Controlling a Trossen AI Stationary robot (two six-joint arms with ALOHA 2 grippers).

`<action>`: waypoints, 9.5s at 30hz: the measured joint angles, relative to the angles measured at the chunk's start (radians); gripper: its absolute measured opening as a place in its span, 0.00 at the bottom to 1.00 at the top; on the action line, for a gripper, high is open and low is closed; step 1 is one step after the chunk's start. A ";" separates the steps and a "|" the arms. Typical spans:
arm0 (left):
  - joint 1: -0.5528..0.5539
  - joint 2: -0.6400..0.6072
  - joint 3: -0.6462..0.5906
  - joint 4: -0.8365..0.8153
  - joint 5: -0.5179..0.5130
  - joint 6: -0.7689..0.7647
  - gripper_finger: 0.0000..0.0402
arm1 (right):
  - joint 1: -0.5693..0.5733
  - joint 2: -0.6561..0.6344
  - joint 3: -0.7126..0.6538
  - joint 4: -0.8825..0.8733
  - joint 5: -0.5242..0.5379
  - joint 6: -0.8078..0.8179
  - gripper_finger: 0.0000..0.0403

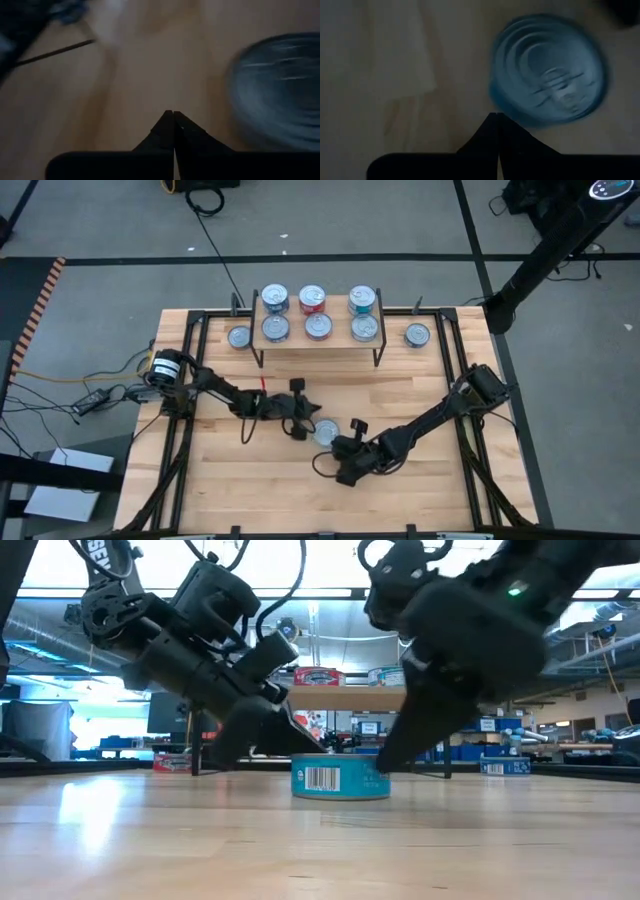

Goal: Stack canned seafood by type on shelf
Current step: Stack the yellow blue tuna can on top of the yellow blue tuna can on the shelf, then stack the red tuna can on top of the red tuna can on the shelf

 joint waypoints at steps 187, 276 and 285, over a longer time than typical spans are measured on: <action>-0.281 -0.409 -0.237 -0.215 0.084 -0.048 0.01 | -0.102 -0.018 0.467 -0.605 0.305 -0.376 0.38; -0.281 -0.409 -0.237 -0.220 0.075 -0.031 0.01 | -0.581 -0.217 0.427 -0.986 0.456 -0.310 0.56; -0.281 -0.409 -0.237 -0.215 0.076 -0.031 0.01 | -0.433 -0.229 0.426 -0.947 0.360 -0.302 0.27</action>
